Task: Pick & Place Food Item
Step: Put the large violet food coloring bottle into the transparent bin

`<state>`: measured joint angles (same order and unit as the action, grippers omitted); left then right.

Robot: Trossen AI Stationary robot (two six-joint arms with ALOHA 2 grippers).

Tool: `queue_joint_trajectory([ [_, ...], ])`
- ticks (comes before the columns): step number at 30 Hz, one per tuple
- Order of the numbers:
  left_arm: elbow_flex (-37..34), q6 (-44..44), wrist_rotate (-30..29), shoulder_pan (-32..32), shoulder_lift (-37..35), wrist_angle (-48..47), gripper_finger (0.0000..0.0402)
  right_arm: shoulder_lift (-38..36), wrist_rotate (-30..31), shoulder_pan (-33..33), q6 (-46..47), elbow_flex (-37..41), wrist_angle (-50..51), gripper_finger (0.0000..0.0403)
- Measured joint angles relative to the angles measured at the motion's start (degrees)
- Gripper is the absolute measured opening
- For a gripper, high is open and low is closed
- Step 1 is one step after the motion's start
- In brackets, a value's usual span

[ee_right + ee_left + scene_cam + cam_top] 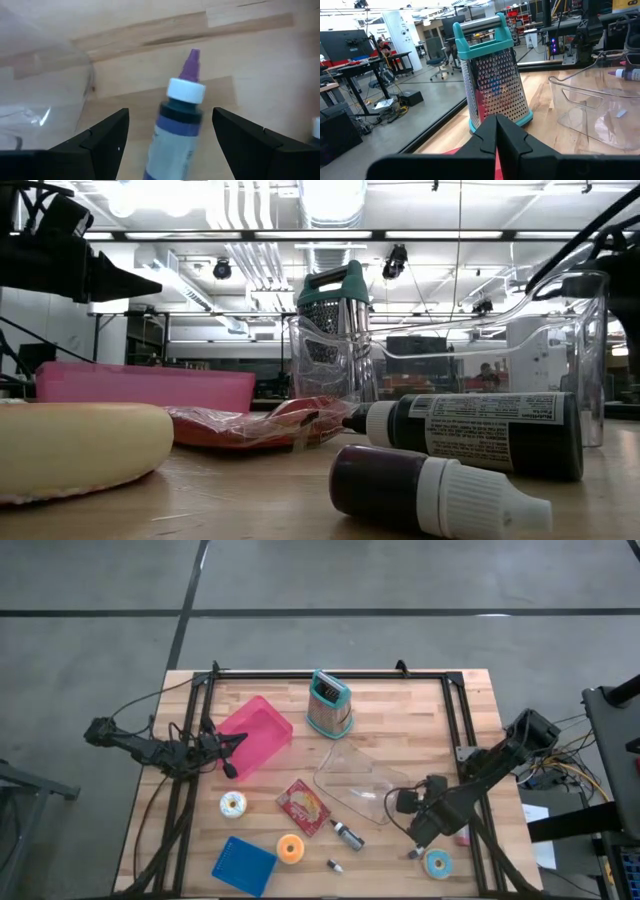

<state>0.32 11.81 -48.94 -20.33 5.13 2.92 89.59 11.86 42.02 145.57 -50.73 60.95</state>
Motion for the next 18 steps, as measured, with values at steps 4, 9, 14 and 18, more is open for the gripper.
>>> queue_joint_trajectory([
  [4, 0.0, 0.0, 0.0, 0.0, 0.0, 0.0, 0.0005, -0.1, 0.0, 0.0, 0.0, 1.1, -0.8, 0.0279],
  [9, 0.0, 0.0, 0.0, 0.0, 0.0, 0.0, 0.0005, -0.1, -0.8, 0.1, 0.1, 2.8, -3.4, 0.0264],
  [14, 0.0, 0.0, 0.0, 0.0, 0.0, 0.0, 0.0005, 0.0, -0.4, 0.3, 0.2, 4.1, -5.9, 0.0242],
  [18, 0.0, 0.0, 0.0, 0.0, 0.0, 0.0, 0.0005, 0.1, -0.4, 0.4, 0.0, 4.5, -6.3, 0.0230],
])
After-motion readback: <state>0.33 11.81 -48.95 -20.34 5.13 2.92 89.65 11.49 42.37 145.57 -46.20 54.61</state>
